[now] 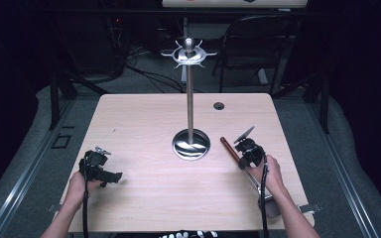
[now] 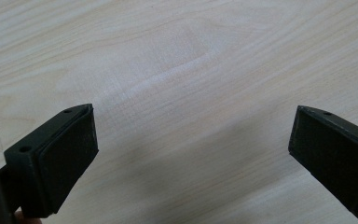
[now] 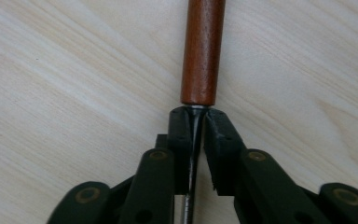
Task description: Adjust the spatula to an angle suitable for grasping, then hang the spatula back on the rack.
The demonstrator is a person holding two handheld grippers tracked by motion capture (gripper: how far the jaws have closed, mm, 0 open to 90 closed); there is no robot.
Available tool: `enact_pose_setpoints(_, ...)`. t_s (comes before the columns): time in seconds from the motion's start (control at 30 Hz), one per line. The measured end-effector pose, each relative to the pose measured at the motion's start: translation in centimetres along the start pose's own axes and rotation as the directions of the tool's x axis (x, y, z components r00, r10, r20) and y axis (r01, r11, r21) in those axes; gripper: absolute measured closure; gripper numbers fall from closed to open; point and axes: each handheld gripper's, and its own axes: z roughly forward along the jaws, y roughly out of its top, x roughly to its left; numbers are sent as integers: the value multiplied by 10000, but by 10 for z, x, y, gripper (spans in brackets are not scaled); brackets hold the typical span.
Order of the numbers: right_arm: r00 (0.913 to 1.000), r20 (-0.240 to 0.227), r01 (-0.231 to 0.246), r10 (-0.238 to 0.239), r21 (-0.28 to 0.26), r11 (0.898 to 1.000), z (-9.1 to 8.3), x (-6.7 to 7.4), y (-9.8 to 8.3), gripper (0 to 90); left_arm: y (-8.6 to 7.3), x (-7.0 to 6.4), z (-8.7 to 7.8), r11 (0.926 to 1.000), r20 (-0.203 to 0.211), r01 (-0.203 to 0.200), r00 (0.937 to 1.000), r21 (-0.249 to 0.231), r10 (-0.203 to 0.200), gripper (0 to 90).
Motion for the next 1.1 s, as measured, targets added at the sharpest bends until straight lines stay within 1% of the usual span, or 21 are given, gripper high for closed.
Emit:
enact_pose_setpoints(0.1, 10000, 29, 74, -75, 111, 9999, -1, -2, 0, 834, 0, 0, 0, 10000, -6, 34, 10000, -50, -34, 11)
enact_pose_setpoints(0.13, 10000, -5, 32, -32, 57, 10000, -1, -3, 0, 834, 0, 0, 0, 10000, -20, 3, 10000, -47, -3, 11)
enact_pose_setpoints(0.17, 9998, -88, -166, 164, -152, 9997, 1, -2, -1, 835, 0, 0, 0, 10000, -18, 2, 10000, -46, -2, 11)
enact_pose_setpoints(0.33, 9996, -170, -219, 217, -108, 9997, 0, -2, -1, 836, 0, 0, 0, 10000, 32, 4, 10000, -68, -4, 11)
enact_pose_setpoints(0.37, 9998, -93, -157, 157, -35, 9999, 0, -2, -1, 837, 0, 0, 0, 10000, 30, -10, 10000, -41, 10, 11)
enact_pose_setpoints(0.4, 9998, -125, -123, 122, -50, 9999, 0, -2, -1, 837, -1, 0, -1, 10000, 25, -17, 10000, -37, 17, 11)
enact_pose_setpoints(0.47, 10000, -59, -20, 20, 13, 10000, 0, -2, 0, 836, -1, 0, -1, 9999, 16, 52, 10000, -86, -52, 11)
enact_pose_setpoints(0.5, 9998, -96, -193, 191, -244, 9995, 2, -1, -1, 837, -2, 1, -2, 10000, 14, 33, 10000, -36, -32, 11)
enact_pose_setpoints(0.57, 9998, -102, -201, 199, -263, 9995, 2, -1, -1, 838, -2, 1, -2, 10000, 8, 40, 10000, -46, -40, 11)
enact_pose_setpoints(0.6, 9995, -187, -258, 252, -321, 9991, 2, -1, -1, 839, -2, 1, -2, 10000, 30, 34, 10000, -41, -34, 11)
enact_pose_setpoints(0.63, 9999, -103, -54, 53, -78, 10000, 0, -3, 0, 840, -2, 1, -2, 10000, 36, 24, 10000, -21, -24, 11)
enact_pose_setpoints(0.67, 10000, -74, 30, -30, 16, 10000, 0, -3, 1, 842, -2, 1, -2, 10000, 28, 25, 10000, -30, -25, 11)
enact_pose_setpoints(0.77, 9996, -203, -198, 195, -157, 9997, 1, -2, 0, 847, -1, 1, -1, 9999, 21, 84, 10000, -100, -84, 11)
enact_pose_setpoints(0.8, 9998, -175, -137, 135, -122, 9998, -1, -1, 0, 847, -1, 0, -1, 9999, 34, 70, 10000, -96, -70, 11)
enact_pose_setpoints(0.83, 9998, -139, -137, 134, -240, 9996, -1, 0, 0, 847, -1, 0, -1, 9999, 54, 59, 10000, -92, -58, 11)
enact_pose_setpoints(0.87, 9999, -150, -57, 54, -248, 9997, -3, 0, 0, 848, -1, 0, -1, 10000, 60, 43, 10000, -84, -42, 11)
enact_pose_setpoints(1.03, 9998, -204, -103, 92, -556, 9984, -8, 1, -1, 849, 0, 0, -1, 10000, 45, 9, 10000, -90, -8, 11)
enact_pose_setpoints(1.07, 9998, -186, 58, -66, -452, 9990, -10, -1, -1, 849, 0, -1, -1, 9999, 54, 13, 10000, -100, -13, 11)
enact_pose_setpoints(1.1, 9995, -261, -223, 203, -793, 9966, -9, 0, -2, 849, 0, -1, -1, 10000, 73, -15, 10000, -89, 15, 11)
